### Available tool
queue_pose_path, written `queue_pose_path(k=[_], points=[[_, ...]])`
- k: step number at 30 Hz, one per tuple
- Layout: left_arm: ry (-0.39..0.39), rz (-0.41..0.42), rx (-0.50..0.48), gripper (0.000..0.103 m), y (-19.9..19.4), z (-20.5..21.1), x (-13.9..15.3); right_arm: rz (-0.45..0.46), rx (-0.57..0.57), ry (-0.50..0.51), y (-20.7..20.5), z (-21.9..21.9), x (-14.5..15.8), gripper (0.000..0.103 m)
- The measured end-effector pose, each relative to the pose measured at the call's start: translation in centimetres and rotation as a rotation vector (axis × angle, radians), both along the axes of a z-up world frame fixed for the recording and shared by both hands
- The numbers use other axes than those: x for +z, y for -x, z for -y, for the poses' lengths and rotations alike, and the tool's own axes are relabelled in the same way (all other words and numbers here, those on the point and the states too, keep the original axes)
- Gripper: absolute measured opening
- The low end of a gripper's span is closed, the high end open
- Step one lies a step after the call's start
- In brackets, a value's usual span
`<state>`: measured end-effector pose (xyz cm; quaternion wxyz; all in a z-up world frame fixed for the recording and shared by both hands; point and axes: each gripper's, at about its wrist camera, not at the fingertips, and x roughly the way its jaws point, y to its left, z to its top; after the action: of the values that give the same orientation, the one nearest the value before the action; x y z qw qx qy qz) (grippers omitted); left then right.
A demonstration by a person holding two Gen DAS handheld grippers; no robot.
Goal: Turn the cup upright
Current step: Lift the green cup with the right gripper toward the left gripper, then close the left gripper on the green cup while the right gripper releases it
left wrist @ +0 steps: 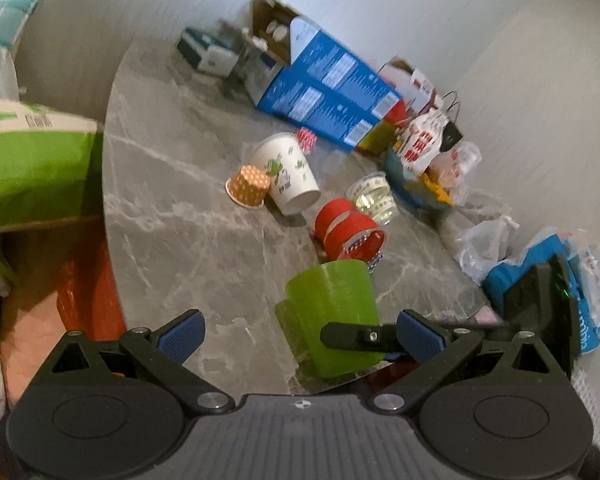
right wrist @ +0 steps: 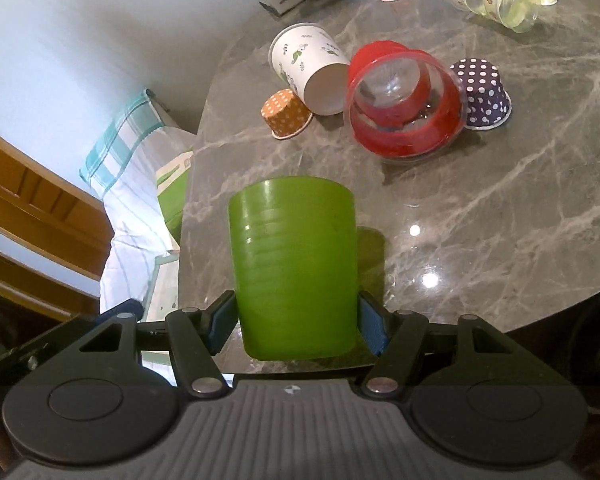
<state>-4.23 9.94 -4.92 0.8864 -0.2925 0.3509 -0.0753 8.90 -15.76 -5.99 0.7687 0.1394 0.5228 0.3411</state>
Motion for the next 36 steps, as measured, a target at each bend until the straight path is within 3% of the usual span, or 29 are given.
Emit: queue_pose_path(k=[10,18,29,32,33,36], points=[[0.045,-0.172,-0.04,0.098,-4.8,2.2,-1.7,0.08,0.051,0.028,0.8,-0.9,0.0,0.067],[0.076,-0.241,-0.002,0.095,-6.9,3.7,-2.4,0.117,0.068,0.014,0.8,-0.1,-0.2,0.068],[0.045,-0.276,0.055,0.083,-8.1,5.7,-2.8,0.164,0.125,0.002,2.3,0.0,-0.3,0.066],[0.027,-0.277,0.051,0.08,-8.2,5.8,-2.9,0.16,0.133,-0.007,2.5,0.2,-0.3,0.066],[0.024,-0.272,0.042,0.074,-8.2,5.9,-2.8,0.163,0.139,-0.007,2.7,0.1,-0.3,0.067],[-0.013,-0.262,0.019,0.074,-8.4,6.2,-2.6,0.171,0.148,-0.013,3.1,0.3,-0.2,0.068]])
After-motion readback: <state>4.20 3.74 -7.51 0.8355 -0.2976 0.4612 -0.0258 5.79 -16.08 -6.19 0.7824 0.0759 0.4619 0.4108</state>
